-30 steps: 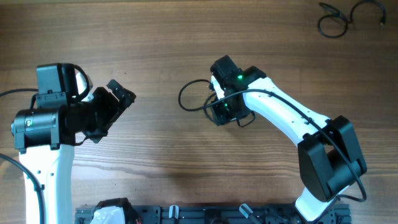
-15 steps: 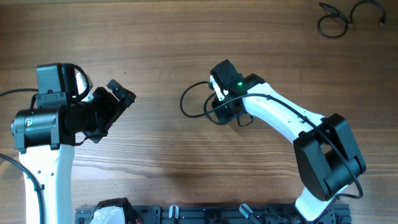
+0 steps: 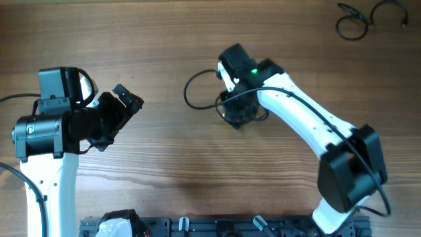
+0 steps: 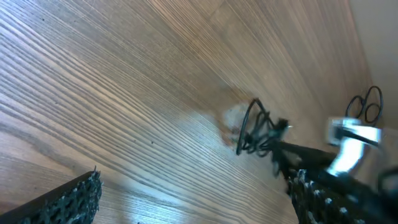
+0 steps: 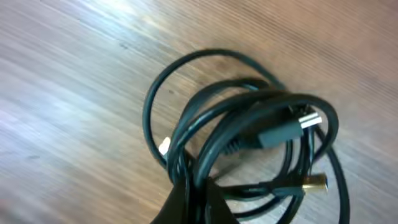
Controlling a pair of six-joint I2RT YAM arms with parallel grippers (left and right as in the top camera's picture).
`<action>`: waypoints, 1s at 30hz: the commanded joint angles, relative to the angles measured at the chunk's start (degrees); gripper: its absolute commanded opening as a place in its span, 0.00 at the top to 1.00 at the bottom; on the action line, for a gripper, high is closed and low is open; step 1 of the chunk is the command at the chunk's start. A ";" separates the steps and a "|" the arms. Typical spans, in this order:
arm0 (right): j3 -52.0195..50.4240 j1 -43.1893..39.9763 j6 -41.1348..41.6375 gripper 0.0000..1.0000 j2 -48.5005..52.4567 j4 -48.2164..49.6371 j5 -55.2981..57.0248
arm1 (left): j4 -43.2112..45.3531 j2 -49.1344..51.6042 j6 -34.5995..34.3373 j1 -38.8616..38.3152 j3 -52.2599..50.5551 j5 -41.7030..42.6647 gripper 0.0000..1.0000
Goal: Untangle cables
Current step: 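Grasp a strand of the remaining black coil with the right gripper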
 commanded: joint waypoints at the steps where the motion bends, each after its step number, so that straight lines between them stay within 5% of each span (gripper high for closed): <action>1: 2.84 -0.04 2.36 0.96 -5.70 -0.39 -2.99 | 0.15 0.02 0.46 -0.24 -0.07 -0.76 0.00; 6: 2.82 -0.09 2.62 0.96 -6.34 -1.40 -4.15 | 0.15 0.02 0.46 -0.24 -0.07 -0.74 0.00; 9: 2.82 -0.20 12.44 0.96 -6.34 -2.36 5.99 | 0.15 0.02 0.46 -0.24 -0.07 -0.74 0.00; 11: 2.86 -0.20 -1.09 0.96 -6.36 -1.97 -12.81 | 0.15 0.02 0.46 -0.24 -0.07 -0.76 0.00; 13: 2.89 -0.31 -1.84 0.96 -6.58 -1.75 -18.16 | 0.15 0.02 0.46 -0.24 -0.07 -0.74 0.00; 16: 2.86 -0.35 10.03 0.96 -6.58 -2.12 -0.42 | 0.15 0.02 0.48 -0.24 -0.07 -0.74 0.00; 23: 8.11 -0.35 5.86 0.96 -8.15 -3.32 -4.76 | 0.15 0.02 0.46 -0.24 -0.07 -0.74 0.00; 30: 1.07 -0.24 5.09 0.91 -5.27 -5.11 -2.56 | 0.15 0.02 0.46 -0.24 -0.07 -0.74 0.00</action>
